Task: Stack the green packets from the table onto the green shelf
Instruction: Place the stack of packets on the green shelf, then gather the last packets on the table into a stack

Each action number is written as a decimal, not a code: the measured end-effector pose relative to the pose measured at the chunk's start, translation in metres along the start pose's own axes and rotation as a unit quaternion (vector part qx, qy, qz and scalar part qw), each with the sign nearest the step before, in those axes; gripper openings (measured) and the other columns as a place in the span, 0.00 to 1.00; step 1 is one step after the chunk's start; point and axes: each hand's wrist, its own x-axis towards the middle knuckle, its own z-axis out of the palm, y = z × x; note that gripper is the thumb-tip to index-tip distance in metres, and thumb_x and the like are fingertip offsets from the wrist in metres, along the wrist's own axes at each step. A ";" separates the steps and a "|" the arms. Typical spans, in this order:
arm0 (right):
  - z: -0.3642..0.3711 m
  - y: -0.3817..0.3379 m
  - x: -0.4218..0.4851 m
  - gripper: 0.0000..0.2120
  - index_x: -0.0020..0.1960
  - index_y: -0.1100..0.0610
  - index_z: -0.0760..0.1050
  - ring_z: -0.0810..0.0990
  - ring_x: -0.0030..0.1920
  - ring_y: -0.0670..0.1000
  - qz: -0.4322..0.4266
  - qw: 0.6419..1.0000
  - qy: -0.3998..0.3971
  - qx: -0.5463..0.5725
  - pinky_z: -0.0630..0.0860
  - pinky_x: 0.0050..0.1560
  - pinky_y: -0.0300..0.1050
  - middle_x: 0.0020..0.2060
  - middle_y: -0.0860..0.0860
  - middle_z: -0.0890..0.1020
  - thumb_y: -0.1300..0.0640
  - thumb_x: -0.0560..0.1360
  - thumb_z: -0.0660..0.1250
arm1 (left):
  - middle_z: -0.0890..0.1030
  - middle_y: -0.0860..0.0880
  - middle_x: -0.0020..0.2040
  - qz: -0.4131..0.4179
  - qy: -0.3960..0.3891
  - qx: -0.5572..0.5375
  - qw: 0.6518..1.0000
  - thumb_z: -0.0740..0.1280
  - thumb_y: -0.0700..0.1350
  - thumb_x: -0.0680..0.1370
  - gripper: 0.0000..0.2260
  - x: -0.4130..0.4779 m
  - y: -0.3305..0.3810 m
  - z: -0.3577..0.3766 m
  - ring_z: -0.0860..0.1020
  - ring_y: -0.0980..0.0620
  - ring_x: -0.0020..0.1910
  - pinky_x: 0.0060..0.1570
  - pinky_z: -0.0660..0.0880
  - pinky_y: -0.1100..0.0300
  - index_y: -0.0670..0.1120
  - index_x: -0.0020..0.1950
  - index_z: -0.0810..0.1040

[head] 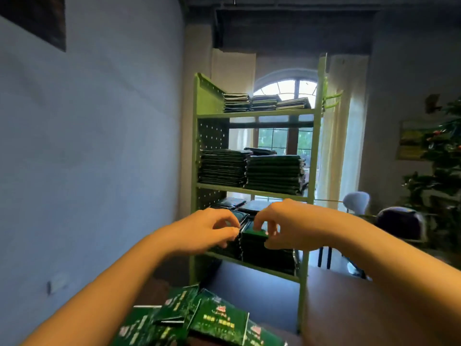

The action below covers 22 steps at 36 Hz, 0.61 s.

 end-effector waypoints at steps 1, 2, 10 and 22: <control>0.011 -0.003 -0.003 0.17 0.65 0.51 0.72 0.77 0.52 0.50 -0.002 1.000 -0.017 0.004 0.75 0.53 0.45 0.56 0.50 0.79 0.54 0.77 0.66 | 0.82 0.51 0.50 -0.014 -0.019 0.003 1.000 0.63 0.46 0.81 0.07 -0.007 -0.006 0.006 0.82 0.50 0.50 0.57 0.77 0.54 0.48 0.58 0.76; 0.017 -0.003 -0.004 0.17 0.65 0.51 0.72 0.76 0.50 0.50 -0.003 1.000 -0.026 0.002 0.75 0.52 0.44 0.56 0.51 0.79 0.54 0.77 0.66 | 0.81 0.53 0.50 -0.020 -0.034 0.013 0.999 0.63 0.46 0.82 0.08 -0.010 -0.009 0.008 0.81 0.52 0.50 0.57 0.76 0.57 0.48 0.59 0.76; 0.112 -0.013 -0.013 0.18 0.67 0.51 0.71 0.77 0.55 0.52 -0.005 0.993 -0.113 0.036 0.74 0.54 0.46 0.57 0.51 0.80 0.52 0.78 0.64 | 0.75 0.51 0.63 -0.145 -0.109 0.090 0.979 0.61 0.51 0.82 0.16 -0.050 -0.082 0.057 0.75 0.56 0.57 0.59 0.71 0.61 0.48 0.68 0.71; 0.243 -0.004 0.002 0.21 0.71 0.53 0.66 0.65 0.68 0.55 0.075 0.970 -0.034 0.230 0.63 0.68 0.49 0.69 0.55 0.66 0.49 0.80 0.60 | 0.46 0.52 0.81 -0.327 0.003 0.184 0.927 0.54 0.69 0.77 0.31 -0.103 -0.185 0.122 0.45 0.43 0.79 0.73 0.49 0.36 0.66 0.77 0.48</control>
